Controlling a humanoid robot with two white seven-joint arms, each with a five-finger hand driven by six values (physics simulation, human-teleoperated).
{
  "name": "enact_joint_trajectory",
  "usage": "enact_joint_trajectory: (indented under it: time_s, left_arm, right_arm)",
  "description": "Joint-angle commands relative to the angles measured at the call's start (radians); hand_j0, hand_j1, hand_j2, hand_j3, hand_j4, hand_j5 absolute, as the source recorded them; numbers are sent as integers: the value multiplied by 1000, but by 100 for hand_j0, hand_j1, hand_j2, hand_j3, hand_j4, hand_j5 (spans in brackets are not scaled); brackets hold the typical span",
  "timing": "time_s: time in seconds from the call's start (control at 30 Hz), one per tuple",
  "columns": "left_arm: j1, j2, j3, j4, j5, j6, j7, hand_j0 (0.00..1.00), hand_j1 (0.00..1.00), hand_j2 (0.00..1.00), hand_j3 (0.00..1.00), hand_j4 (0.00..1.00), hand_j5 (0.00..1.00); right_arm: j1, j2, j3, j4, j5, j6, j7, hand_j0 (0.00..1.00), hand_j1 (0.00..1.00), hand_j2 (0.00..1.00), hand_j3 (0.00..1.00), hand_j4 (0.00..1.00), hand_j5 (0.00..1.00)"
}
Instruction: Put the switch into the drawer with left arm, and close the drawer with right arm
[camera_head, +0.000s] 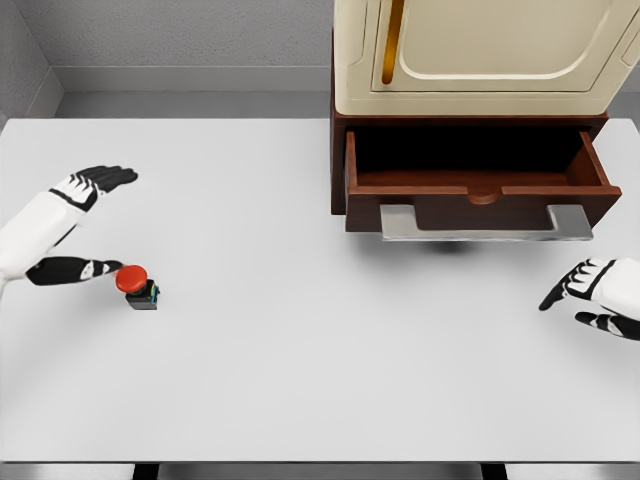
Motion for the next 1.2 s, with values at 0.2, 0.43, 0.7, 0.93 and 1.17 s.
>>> enact_joint_trajectory:
  time_s: [0.2,0.43,0.7,0.93,1.17]
  left_arm:
    - [17,37,-68,-40,311,2,2,100,100,100,100,100,100]
    - [48,71,-140,-22,460,2,-103,100,100,100,100,100,100]
    - [60,82,-140,-1,560,279,-102,100,100,100,100,100,100]
    - [52,47,-214,70,652,314,-102,100,100,100,100,100,100]
    - [51,31,-213,153,661,305,-102,100,100,100,100,100,100]
  right_arm:
    - [0,-2,-4,-4,4,-1,1,62,62,62,62,62,62]
    - [0,-16,-6,-4,-10,-1,1,63,63,63,63,63,63]
    - [5,-36,-1,-6,-10,-1,0,68,68,68,68,68,68]
    - [12,-42,-1,-4,-14,-1,0,68,68,68,68,68,68]
    - [12,-50,-1,-4,-24,-1,0,70,70,70,70,70,70]
